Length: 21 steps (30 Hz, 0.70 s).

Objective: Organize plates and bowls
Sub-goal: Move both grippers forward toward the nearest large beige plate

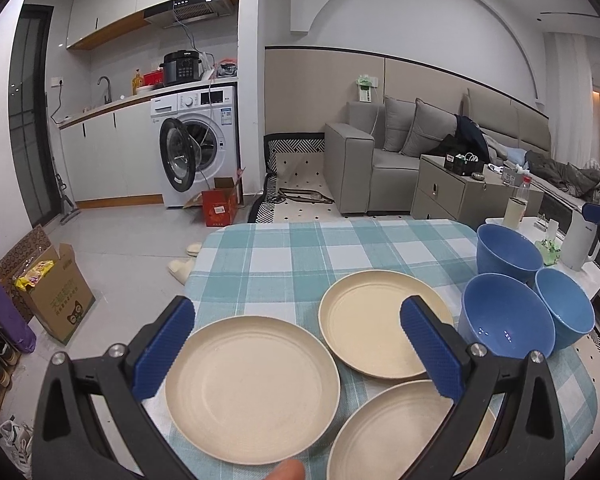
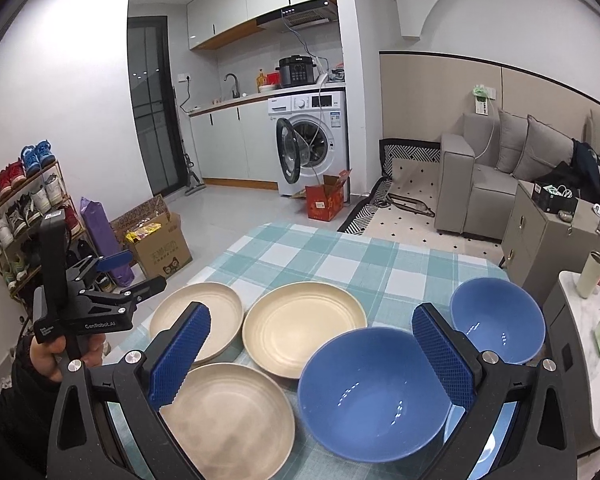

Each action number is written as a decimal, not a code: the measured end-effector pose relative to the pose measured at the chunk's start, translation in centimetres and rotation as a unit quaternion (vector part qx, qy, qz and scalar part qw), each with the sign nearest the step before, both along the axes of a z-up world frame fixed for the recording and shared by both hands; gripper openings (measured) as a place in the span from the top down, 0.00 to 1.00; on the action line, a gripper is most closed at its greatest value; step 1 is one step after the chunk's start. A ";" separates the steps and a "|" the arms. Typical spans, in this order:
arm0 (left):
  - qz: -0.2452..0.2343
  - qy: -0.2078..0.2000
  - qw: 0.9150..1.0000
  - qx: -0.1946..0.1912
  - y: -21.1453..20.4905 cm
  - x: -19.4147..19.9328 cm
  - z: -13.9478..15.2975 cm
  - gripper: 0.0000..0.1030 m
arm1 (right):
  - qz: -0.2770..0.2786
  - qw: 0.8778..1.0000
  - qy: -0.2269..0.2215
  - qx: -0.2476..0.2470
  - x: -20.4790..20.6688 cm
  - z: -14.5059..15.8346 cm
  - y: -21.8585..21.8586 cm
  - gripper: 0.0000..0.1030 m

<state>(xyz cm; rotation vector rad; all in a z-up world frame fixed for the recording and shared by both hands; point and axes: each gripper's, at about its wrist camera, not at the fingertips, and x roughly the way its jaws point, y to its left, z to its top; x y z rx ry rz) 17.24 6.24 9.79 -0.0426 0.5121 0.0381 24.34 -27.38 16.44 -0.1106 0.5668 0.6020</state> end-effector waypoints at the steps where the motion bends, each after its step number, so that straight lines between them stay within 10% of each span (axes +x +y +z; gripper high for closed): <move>1: 0.002 0.001 1.000 0.000 0.0 0.5 -0.1 0.00 | -0.001 1.000 0.001 -0.002 0.4 0.1 0.3 0.00; 21: -0.005 0.059 0.998 -0.005 0.4 7.4 -2.3 0.00 | 0.016 0.995 0.086 -0.047 11.8 -2.4 3.1 0.00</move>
